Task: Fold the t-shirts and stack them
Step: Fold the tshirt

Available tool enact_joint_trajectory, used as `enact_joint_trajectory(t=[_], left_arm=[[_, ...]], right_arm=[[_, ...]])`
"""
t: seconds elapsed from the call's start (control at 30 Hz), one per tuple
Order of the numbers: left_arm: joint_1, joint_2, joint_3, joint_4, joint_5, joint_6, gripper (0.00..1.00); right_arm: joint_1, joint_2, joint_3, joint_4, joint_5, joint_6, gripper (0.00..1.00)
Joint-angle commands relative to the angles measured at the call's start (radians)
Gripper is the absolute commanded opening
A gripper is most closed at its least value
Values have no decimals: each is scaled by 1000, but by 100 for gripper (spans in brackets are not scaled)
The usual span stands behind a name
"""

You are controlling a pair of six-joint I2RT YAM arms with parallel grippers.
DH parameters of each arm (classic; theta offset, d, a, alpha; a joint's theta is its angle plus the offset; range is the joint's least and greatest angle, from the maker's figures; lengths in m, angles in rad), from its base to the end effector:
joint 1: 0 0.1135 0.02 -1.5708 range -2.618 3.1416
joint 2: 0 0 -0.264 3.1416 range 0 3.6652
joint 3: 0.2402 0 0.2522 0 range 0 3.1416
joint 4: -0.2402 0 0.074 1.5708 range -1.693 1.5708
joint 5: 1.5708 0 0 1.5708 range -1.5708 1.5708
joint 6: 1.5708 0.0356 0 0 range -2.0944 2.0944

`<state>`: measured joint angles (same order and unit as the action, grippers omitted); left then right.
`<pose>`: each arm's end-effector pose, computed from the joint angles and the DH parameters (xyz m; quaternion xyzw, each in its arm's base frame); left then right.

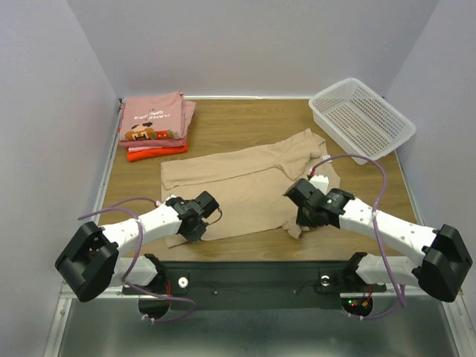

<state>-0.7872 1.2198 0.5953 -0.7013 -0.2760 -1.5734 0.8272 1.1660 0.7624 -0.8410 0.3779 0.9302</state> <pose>0.1405 -0.1272 0.1618 -0.3921 0.9017 -0.0600 0.1723 0.1445 0.1377 0.2137 0.0804 0.9663 0.0045 0.2445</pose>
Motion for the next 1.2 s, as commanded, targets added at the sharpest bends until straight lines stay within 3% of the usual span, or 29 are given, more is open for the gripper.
enact_joint_trajectory(t=[0.0, 0.27, 0.6, 1.17], left_arm=[[22, 20, 41, -9, -45, 56, 0], [92, 53, 100, 46, -28, 180, 0], [180, 78, 138, 88, -16, 305, 0], [339, 234, 310, 134, 41, 589, 0]], right_arm=[[-26, 30, 110, -10, 163, -68, 0], [-72, 103, 265, 48, 280, -125, 0], [-215, 245, 353, 215, 176, -286, 0], [-332, 434, 546, 301, 127, -465, 0]])
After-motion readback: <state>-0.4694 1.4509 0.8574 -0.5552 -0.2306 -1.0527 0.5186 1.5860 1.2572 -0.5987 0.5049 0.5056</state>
